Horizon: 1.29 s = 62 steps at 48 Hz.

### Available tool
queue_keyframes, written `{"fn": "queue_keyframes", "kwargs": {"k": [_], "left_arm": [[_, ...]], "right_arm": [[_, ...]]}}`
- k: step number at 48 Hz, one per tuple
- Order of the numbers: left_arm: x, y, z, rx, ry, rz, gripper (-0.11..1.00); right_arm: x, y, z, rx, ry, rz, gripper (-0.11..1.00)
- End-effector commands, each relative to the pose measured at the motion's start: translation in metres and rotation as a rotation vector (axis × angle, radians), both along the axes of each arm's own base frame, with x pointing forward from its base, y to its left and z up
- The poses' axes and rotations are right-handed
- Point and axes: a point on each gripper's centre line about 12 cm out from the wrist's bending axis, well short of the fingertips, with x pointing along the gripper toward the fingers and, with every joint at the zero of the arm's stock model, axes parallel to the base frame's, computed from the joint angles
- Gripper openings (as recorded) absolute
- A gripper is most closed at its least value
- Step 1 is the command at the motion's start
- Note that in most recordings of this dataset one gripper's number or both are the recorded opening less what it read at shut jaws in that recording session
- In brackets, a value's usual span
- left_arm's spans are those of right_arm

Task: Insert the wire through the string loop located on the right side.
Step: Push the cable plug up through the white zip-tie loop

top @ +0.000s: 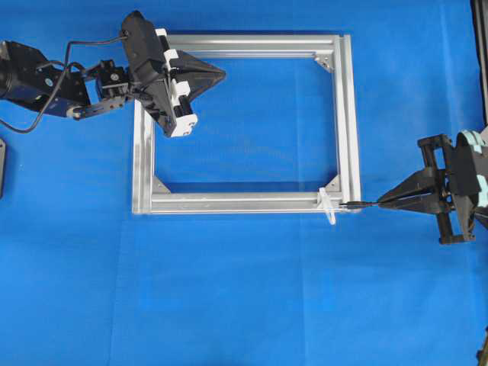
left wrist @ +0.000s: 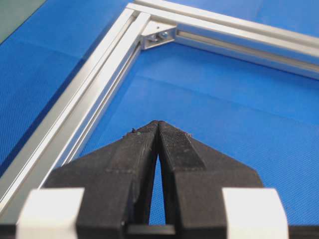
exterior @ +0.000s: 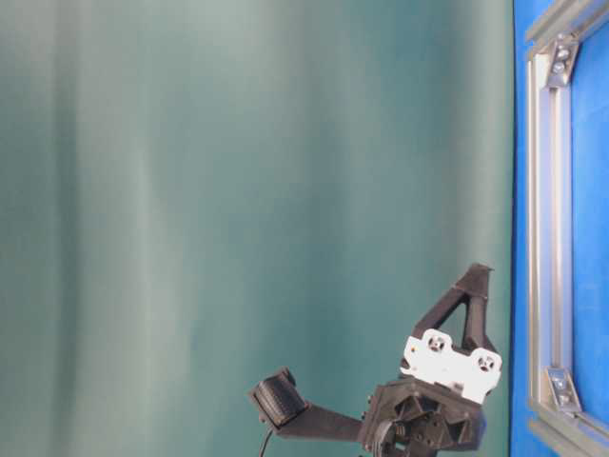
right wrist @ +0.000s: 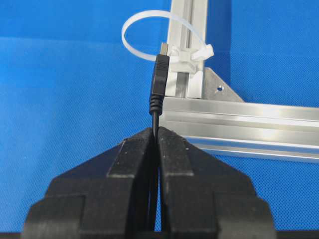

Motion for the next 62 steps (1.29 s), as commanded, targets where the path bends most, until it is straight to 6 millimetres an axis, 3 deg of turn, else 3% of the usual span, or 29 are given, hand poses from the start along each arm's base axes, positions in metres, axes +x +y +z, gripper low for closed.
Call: {"fn": "queue_keyframes", "kwargs": {"k": [1, 21, 47, 62], "left_arm": [[0.004, 0.000, 0.017, 0.018, -0.051, -0.004, 0.00], [0.005, 0.001, 0.018, 0.018, -0.054, -0.004, 0.00], [0.006, 0.000, 0.019, 0.019, -0.057, -0.007, 0.00], [0.006, -0.002, 0.020, 0.023, -0.063, -0.011, 0.00]], "right_arm": [[0.003, 0.000, 0.003, 0.000, -0.012, 0.000, -0.04], [0.010, 0.002, 0.005, -0.001, -0.020, -0.004, -0.04], [0.061, 0.009, -0.001, -0.029, -0.043, -0.033, -0.04], [0.077, 0.010, -0.003, -0.032, -0.039, -0.041, -0.04]]}}
